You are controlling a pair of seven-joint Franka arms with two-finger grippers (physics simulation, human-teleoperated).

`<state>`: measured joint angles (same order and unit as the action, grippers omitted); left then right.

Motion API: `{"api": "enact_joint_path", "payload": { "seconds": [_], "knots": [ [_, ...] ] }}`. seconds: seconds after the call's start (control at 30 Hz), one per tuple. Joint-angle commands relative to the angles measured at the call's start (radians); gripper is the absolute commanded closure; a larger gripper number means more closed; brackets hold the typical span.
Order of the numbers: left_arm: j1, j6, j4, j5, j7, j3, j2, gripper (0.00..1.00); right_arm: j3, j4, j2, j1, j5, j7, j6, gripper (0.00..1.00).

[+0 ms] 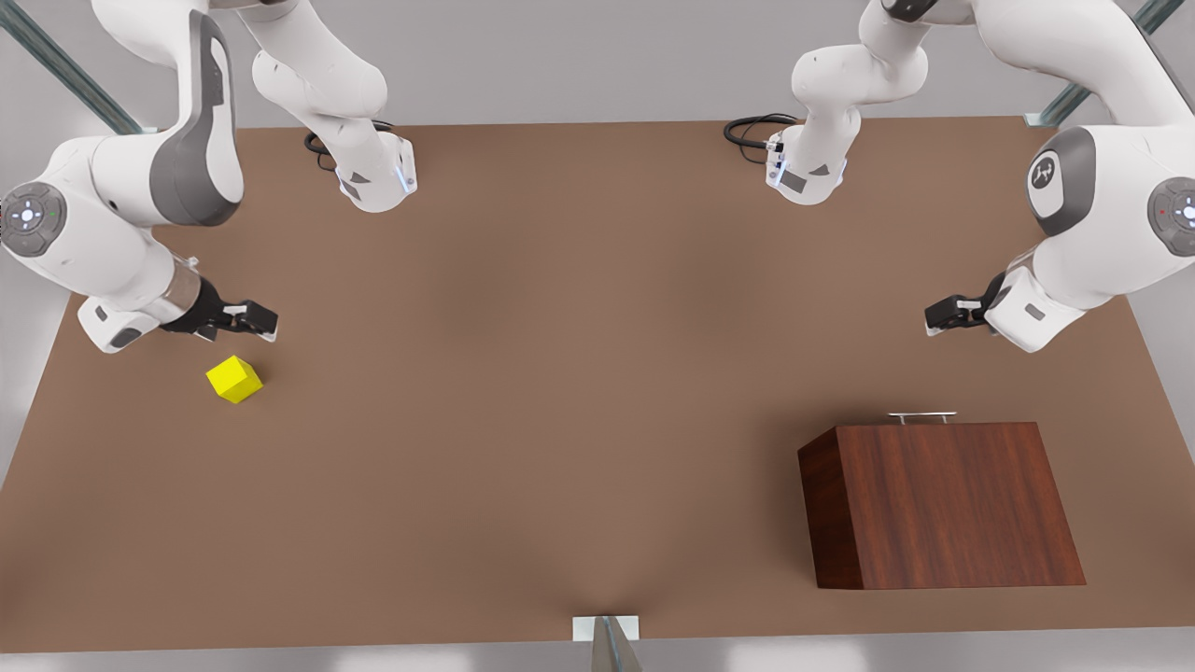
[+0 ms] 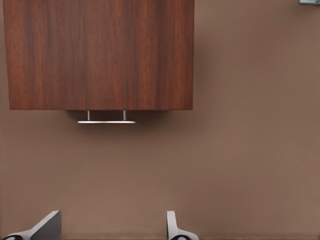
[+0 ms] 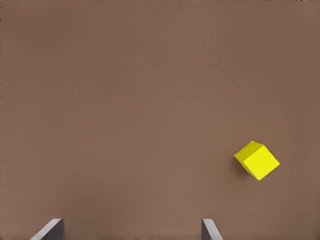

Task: Open the drawer with left arm, place the square in the middle with right arm, and place the square in the drawer with left arm

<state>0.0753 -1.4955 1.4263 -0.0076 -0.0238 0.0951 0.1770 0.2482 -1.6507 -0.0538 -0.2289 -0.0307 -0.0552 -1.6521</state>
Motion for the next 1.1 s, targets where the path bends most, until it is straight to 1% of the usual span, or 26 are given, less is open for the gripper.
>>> {"api": "enact_joint_path", "payload": {
  "seconds": [0.0,0.03,0.07,0.1,0.13,0.17,0.2,0.23,0.27,0.3,0.33,0.37,0.4,0.43,0.47,0.53,0.7,0.8,0.83,0.93,1.03,1.07],
  "knots": [
    [0.0,0.012,0.0,0.001,-0.001,0.0,0.004,0.0,0.0,0.0,-0.001,0.011,0.0,0.0,0.0,0.0],
    [0.0,0.023,0.022,0.001,-0.004,-0.001,-0.007,0.0,0.0,0.005,-0.008,0.013,-0.002,0.0,-0.005,0.0],
    [0.0,0.02,0.163,-0.002,-0.138,-0.032,-0.059,0.0,0.002,0.005,-0.011,0.013,0.0,0.0,-0.005,0.0],
    [0.0,-0.041,0.227,-0.003,-0.482,-0.049,-0.057,0.0,0.002,0.008,-0.015,0.013,0.0,0.0,-0.006,0.0],
    [0.0,-0.204,0.344,-0.002,-0.827,-0.051,-0.065,0.0,0.005,0.011,-0.024,0.014,-0.002,0.0,-0.009,0.0],
    [0.001,-0.362,0.446,-0.002,-0.995,-0.06,-0.082,0.0,0.008,0.031,-0.043,0.014,-0.002,-0.002,-0.009,0.0],
    [0.0,-0.503,0.526,-0.002,-1.041,-0.101,-0.093,0.0,0.023,0.061,-0.075,0.014,-0.002,-0.003,-0.009,0.0],
    [0.0,-0.615,0.598,-0.002,-1.045,-0.115,-0.102,0.0,0.043,0.11,-0.13,0.017,-0.003,-0.031,-0.009,0.0],
    [0.001,-0.746,0.695,-0.002,-1.045,-0.117,-0.123,0.0,0.06,0.161,-0.192,0.068,0.0,-0.178,-0.012,0.0],
    [0.0,-0.812,0.747,0.0,-1.042,-0.13,-0.134,0.0,0.06,0.146,-0.196,0.088,0.014,-0.224,-0.069,0.0],
    [0.001,-0.842,0.772,0.0,-1.042,-0.132,-0.137,0.0,0.06,0.103,-0.195,0.094,0.014,-0.233,-0.127,0.0],
    [0.0,-0.867,0.783,0.0,-1.044,-0.14,-0.137,0.0,0.06,0.074,-0.195,0.101,0.032,-0.235,-0.153,0.03],
    [0.0,-0.876,0.784,0.0,-1.044,-0.143,-0.134,0.0,0.059,0.026,-0.193,0.129,0.049,-0.331,-0.19,0.0],
    [0.0,-0.878,0.784,-0.002,-1.047,-0.143,-0.131,0.0,0.048,-0.032,-0.193,0.117,0.066,-0.37,-0.215,0.0],
    [0.0,-0.894,0.784,-0.002,-1.085,-0.143,-0.129,0.0,0.045,-0.083,-0.185,0.066,0.066,-0.37,-0.221,0.0],
    [0.0,-0.965,0.807,-0.002,-1.147,-0.143,-0.126,0.0,0.043,-0.107,-0.184,0.04,0.064,-0.357,-0.221,0.0],
    [0.0,-1.016,0.819,-0.002,-1.171,-0.143,-0.1,0.0,0.043,-0.165,-0.138,-0.039,0.064,-0.299,-0.196,0.0],
    [0.006,-1.089,0.819,-0.002,-1.171,-0.143,-0.073,0.0,0.04,-0.221,-0.106,-0.069,0.064,-0.293,-0.202,0.0],
    [0.008,-1.105,0.821,-0.002,-1.171,-0.143,-0.071,0.0,0.039,-0.247,-0.098,-0.107,0.064,-0.255,-0.212,0.0],
    [0.009,-1.164,0.842,-0.002,-1.171,-0.144,-0.067,0.0,0.039,-0.304,-0.13,-0.188,0.064,-0.15,-0.293,0.0],
    [0.012,-1.166,0.841,-0.003,-1.174,-0.144,-0.051,0.0,0.039,-0.284,-0.189,-0.256,0.064,-0.081,-0.272,0.0],
    [0.012,-1.169,0.839,-0.005,-1.188,-0.144,-0.044,0.0,0.039,-0.278,-0.185,-0.259,0.064,-0.046,-0.265,0.0]
  ]
}}
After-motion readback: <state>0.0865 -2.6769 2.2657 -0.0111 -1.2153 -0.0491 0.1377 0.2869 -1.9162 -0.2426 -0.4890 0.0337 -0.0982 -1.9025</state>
